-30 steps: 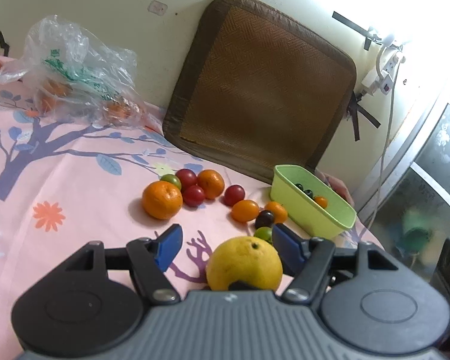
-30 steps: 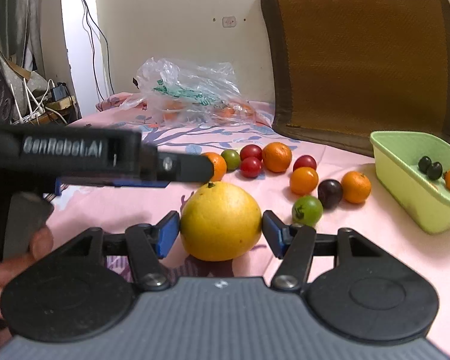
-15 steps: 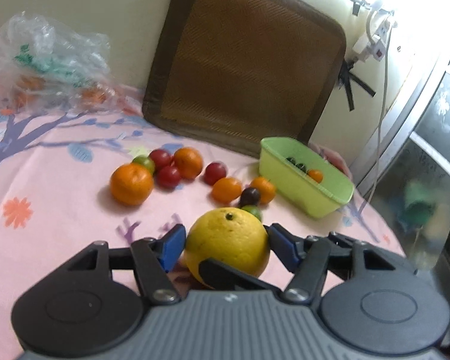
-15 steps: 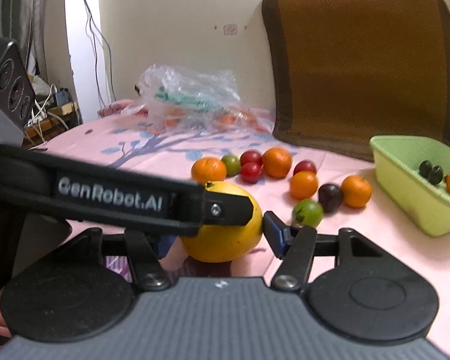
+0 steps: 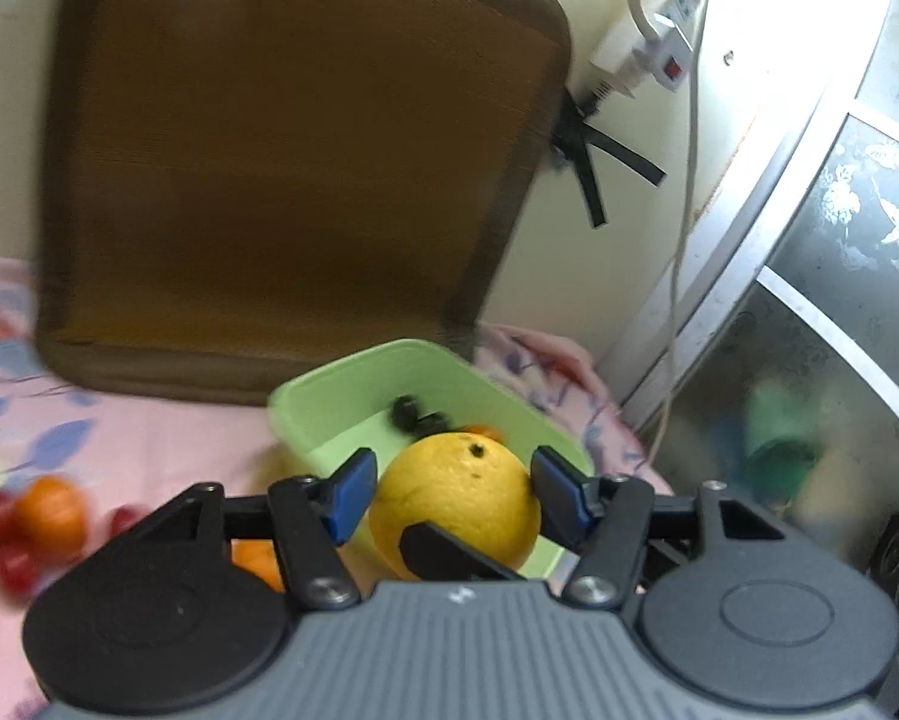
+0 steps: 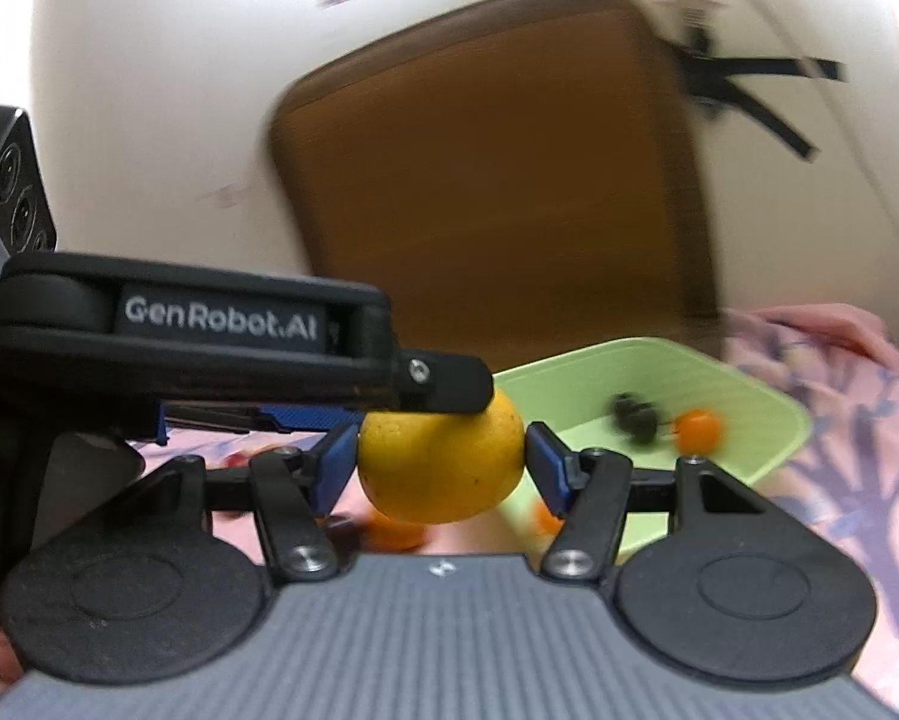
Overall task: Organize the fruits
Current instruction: 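Carry the grapefruit with both tools and release it into the basket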
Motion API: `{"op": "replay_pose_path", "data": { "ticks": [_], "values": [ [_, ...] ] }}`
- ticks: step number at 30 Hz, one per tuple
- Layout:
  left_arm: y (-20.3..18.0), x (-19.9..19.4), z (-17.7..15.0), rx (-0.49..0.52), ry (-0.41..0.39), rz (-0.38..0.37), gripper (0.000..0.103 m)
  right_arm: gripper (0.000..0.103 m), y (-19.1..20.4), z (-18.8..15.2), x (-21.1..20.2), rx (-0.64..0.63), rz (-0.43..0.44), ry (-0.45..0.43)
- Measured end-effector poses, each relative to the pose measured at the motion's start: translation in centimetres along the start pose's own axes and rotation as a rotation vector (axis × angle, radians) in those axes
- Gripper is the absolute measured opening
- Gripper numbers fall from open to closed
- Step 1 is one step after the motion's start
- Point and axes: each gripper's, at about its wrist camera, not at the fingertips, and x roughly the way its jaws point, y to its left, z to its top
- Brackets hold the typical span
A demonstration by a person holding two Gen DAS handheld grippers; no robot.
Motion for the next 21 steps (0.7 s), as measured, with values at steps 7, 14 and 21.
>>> {"op": "replay_pose_path", "data": {
  "ticks": [7, 14, 21],
  "values": [
    [-2.3, 4.2, 0.2, 0.032, 0.003, 0.005, 0.055, 0.066, -4.7, -0.6, 1.1, 0.079, -0.028, 0.025],
    [-0.5, 0.5, 0.6, -0.063, -0.165, 0.026, 0.061, 0.069, -11.0, 2.4, -0.8, 0.220, -0.122, -0.137],
    [1.7, 0.0, -1.6, -0.126, -0.142, 0.052, 0.061, 0.075, -13.2, 4.4, 4.3, 0.118, -0.253, -0.198]
  ]
}}
